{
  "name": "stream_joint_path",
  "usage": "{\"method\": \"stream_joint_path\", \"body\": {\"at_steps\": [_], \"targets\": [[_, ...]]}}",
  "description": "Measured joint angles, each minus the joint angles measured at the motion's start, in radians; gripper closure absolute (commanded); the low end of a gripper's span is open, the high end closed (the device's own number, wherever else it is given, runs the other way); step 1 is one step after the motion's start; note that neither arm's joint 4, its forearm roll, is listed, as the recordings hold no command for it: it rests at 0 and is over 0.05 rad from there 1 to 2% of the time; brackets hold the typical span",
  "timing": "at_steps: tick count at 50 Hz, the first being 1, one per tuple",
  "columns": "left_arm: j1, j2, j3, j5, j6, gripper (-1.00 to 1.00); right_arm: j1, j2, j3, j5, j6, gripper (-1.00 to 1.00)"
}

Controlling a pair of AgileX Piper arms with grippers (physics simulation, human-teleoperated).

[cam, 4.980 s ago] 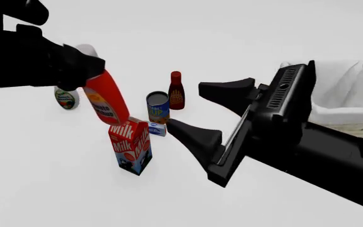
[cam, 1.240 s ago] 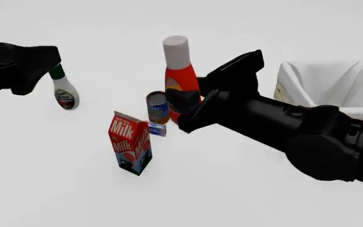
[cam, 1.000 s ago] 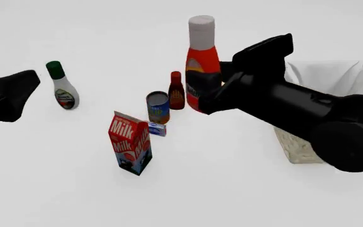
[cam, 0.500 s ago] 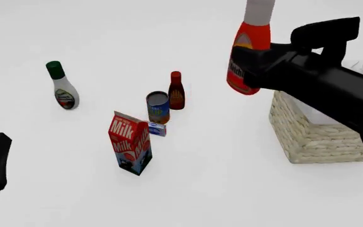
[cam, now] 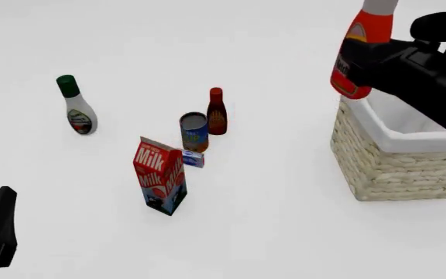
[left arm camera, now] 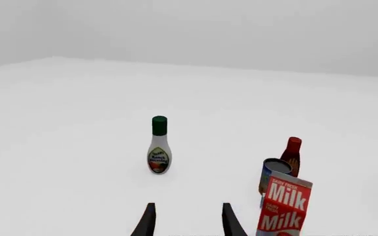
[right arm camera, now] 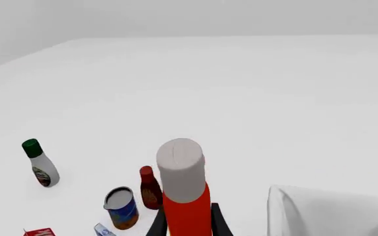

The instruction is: Pick the ketchup and place it in the basket.

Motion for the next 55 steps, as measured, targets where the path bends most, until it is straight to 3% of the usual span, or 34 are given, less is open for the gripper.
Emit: {"method": "stream_joint_path", "body": {"at_steps": [27,55], "targets": [[-0.001,0.011,0.029,-0.014,0.011,-1.0,-0.257,0.051,0.004,-0.036,-0.021,1.0],[-0.002,0.084,0.04,-0.078,0.02,-1.0,-0.402,0.167,-0.024,-0.09,-0.027,1.0]]}}
